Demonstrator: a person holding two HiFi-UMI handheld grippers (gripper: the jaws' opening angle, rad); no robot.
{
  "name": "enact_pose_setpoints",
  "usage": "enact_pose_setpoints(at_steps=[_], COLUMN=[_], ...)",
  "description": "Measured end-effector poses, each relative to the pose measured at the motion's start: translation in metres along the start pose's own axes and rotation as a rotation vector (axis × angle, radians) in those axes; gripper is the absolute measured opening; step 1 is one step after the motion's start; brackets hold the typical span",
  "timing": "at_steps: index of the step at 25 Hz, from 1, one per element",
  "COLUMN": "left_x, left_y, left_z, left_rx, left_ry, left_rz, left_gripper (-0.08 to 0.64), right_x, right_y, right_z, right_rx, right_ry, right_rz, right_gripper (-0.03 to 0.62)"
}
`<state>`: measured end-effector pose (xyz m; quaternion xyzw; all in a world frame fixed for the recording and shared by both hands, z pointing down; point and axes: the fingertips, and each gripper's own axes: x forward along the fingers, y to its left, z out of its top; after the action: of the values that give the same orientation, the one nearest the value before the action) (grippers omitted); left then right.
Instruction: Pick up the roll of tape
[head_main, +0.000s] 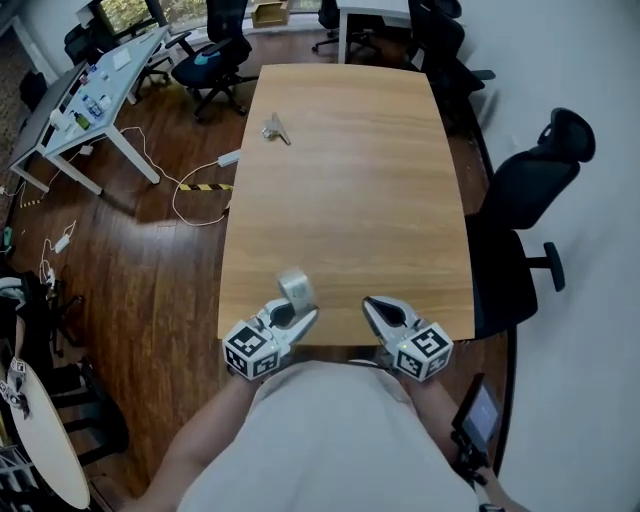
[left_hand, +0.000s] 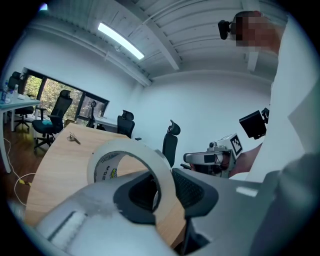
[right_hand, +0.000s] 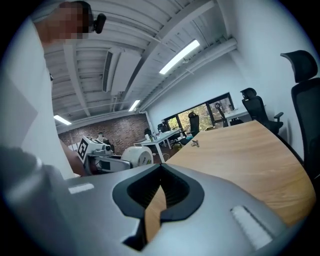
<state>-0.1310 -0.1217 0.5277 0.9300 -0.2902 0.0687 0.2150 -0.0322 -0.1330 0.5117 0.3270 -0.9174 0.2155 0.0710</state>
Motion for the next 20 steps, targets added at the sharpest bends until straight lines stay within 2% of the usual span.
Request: enact_pose_setpoints(at_steps=[8, 15, 20], left_x=[-0.047, -0.078, -0.087], left_y=[-0.002, 0.012, 0.013], left_z=[-0.004, -0.015, -0.023], left_rx=[0.006, -0.025, -0.029], left_ry=[-0.040, -0.048, -0.055], left_rz=[-0.020, -0.009, -0.022], left_gripper=[0.103, 0.103, 0.103], right_x=[0.026, 0.048, 0.051], right_y=[0.052, 0.083, 0.094], right_z=[-0.002, -0.003, -0.011], right_rx=[-0.038, -0.058, -0.064], right_ry=[0.009, 0.029, 0.030], right_rz=[0.040, 0.076, 0.067], right_gripper=[0.006, 0.006, 0.006])
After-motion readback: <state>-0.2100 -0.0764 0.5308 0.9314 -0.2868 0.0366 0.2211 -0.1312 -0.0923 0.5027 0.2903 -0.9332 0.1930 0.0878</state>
